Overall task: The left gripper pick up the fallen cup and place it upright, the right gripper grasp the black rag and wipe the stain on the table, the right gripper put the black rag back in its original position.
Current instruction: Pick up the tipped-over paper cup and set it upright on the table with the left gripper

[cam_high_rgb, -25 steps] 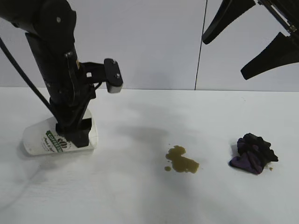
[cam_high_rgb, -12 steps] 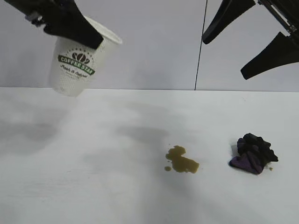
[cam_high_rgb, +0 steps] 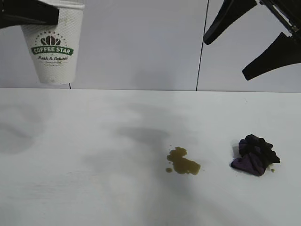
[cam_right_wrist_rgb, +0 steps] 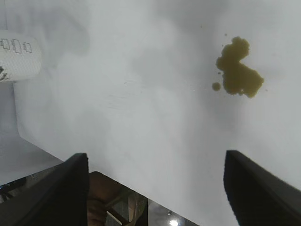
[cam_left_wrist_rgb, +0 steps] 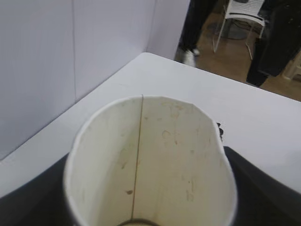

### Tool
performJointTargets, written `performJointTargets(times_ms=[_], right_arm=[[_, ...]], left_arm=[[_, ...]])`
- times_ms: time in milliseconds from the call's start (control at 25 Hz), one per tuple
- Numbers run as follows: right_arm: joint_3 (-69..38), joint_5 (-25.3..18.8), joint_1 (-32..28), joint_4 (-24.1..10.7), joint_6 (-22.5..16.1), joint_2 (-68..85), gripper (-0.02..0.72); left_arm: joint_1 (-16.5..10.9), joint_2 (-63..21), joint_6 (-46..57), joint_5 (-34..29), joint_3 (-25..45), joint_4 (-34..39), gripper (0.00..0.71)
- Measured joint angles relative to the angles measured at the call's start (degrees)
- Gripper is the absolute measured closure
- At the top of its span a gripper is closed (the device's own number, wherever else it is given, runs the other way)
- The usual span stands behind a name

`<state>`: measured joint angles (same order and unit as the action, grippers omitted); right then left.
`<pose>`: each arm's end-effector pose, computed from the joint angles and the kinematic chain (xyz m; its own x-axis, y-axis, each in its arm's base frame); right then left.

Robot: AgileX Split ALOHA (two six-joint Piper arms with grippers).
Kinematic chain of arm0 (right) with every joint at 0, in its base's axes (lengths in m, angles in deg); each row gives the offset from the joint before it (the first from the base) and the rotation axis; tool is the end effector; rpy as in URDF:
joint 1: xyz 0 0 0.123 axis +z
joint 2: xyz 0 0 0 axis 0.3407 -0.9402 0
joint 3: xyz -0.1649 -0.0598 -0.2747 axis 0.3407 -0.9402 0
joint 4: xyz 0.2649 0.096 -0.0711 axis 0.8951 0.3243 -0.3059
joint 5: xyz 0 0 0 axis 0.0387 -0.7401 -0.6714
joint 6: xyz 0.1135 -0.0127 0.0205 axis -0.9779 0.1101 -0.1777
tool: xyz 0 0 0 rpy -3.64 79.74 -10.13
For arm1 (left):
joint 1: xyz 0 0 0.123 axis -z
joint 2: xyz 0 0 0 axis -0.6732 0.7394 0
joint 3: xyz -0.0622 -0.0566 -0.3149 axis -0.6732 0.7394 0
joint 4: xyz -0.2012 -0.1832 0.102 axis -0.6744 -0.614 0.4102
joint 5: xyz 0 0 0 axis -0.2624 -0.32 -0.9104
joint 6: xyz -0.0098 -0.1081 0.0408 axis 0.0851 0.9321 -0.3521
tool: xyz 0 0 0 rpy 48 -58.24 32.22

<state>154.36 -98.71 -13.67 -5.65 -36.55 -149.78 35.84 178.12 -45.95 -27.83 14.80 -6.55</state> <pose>0.3286 0.1001 0.3110 -0.9626 0.1090 -0.2479 -0.0604 0.8060 0.5889 0.3653 -0.0659 0.2577 -0.1046 0.1656 -0.9806 0.8909 0.4538 -0.0184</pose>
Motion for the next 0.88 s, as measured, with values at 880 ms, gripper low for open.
performJointTargets(times_ms=[880], right_arm=[[0.0, 0.2, 0.0, 0.0, 0.0, 0.0, 0.156]], left_arm=[[-0.3, 18.7, -33.1, 6.2, 6.9, -4.3, 0.18]])
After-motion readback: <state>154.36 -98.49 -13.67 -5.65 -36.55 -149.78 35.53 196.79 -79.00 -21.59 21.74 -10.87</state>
